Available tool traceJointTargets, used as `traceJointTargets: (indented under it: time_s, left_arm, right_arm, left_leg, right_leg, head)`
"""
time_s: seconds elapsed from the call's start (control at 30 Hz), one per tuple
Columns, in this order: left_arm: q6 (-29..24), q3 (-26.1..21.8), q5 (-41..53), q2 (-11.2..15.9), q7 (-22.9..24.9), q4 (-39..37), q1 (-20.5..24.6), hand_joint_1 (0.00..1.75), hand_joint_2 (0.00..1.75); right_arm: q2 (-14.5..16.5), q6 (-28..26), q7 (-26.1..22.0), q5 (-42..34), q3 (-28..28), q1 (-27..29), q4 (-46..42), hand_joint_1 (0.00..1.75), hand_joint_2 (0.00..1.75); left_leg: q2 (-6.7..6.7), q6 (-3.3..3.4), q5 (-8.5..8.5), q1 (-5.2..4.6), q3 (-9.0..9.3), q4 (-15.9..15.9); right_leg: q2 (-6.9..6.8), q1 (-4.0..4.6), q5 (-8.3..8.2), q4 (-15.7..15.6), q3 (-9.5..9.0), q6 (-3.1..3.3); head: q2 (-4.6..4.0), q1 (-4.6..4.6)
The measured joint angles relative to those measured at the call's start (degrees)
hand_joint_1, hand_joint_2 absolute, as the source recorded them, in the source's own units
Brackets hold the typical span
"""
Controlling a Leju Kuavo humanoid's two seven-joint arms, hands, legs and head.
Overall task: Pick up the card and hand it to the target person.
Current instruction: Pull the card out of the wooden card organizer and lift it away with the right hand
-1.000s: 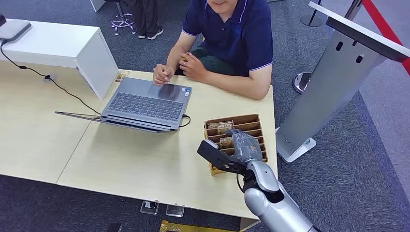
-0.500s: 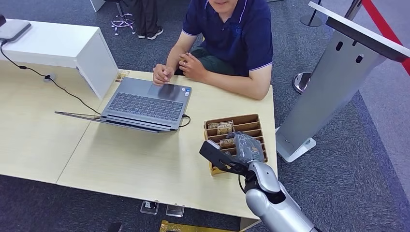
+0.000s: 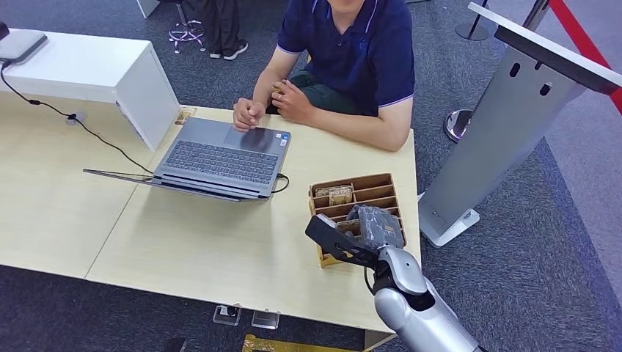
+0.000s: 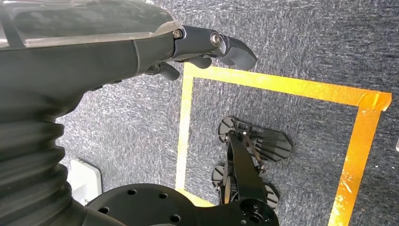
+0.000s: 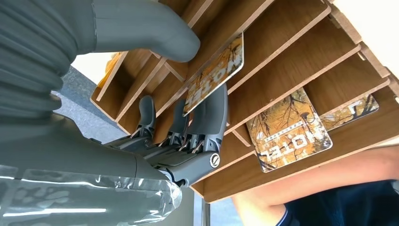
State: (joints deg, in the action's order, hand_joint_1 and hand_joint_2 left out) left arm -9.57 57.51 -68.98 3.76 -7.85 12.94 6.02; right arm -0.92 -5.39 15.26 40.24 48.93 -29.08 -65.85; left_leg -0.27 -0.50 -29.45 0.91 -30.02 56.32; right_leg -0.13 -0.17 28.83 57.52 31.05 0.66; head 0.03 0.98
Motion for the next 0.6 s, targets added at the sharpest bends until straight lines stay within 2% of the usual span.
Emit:
traceJointTargets:
  time_s: [0.07, 0.23, 0.6]
  left_arm:
    - [0.00, 0.00, 0.00, 0.00, 0.02, 0.00, 0.00, 0.00, 1.75]
    - [-0.02, 0.00, 0.00, -0.02, 0.02, 0.00, 0.00, 0.00, 1.75]
    - [-1.07, 0.05, 0.76, -0.04, 0.73, 0.00, 0.00, 0.00, 1.75]
  right_arm:
    - [-0.07, 0.02, -0.01, 0.02, -0.01, 0.02, 0.00, 1.41, 1.75]
    - [-0.15, 0.06, -0.17, 0.09, -0.08, 0.01, -0.02, 1.52, 1.75]
    - [-0.15, 0.08, -0.63, 0.09, -0.10, 0.00, 0.00, 1.52, 1.75]
  left_leg:
    - [0.00, 0.00, 0.00, 0.00, 0.00, 0.00]
    - [0.00, 0.00, 0.00, 0.00, 0.00, 0.00]
    - [0.00, 0.00, 0.00, 0.00, 0.00, 0.00]
  right_leg:
    - [0.00, 0.00, 0.00, 0.00, 0.00, 0.00]
    - [0.00, 0.00, 0.00, 0.00, -0.01, 0.00]
    - [0.00, 0.00, 0.00, 0.00, -0.01, 0.00]
  head:
    - [0.00, 0.00]
    - [-0.01, 0.00]
    - [0.00, 0.00]
